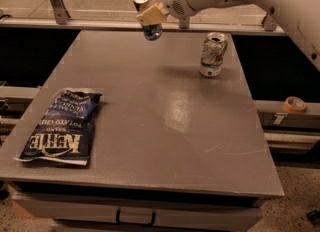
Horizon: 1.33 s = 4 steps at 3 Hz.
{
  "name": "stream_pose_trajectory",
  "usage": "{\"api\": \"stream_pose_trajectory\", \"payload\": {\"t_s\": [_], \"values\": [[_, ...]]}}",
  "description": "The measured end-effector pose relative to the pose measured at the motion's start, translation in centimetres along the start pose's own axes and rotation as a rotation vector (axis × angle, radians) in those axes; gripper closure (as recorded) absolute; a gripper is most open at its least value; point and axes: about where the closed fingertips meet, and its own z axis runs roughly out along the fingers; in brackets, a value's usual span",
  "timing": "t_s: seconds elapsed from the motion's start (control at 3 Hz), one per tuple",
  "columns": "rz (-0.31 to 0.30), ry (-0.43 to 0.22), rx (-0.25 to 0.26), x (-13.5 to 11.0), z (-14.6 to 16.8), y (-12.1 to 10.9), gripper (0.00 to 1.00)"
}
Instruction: Move redbull can near 7up can
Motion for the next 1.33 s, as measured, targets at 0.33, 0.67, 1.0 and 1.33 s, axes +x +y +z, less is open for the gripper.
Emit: {"api": "stream_pose_trajectory", "payload": {"t_s": [0.33,0.67,1.0,1.33], "values": [[0.034,0.041,0.022,1.7,-1.9,-0.3,1.00],[0.069,0.097,0.085,4.0,-5.7,-1.3,1.00],[0.112,0.137,0.134,5.7,-9.3,-1.3,1.00],[0.163,0.169,0.163,7.2,-12.2,-0.5,1.00]]}}
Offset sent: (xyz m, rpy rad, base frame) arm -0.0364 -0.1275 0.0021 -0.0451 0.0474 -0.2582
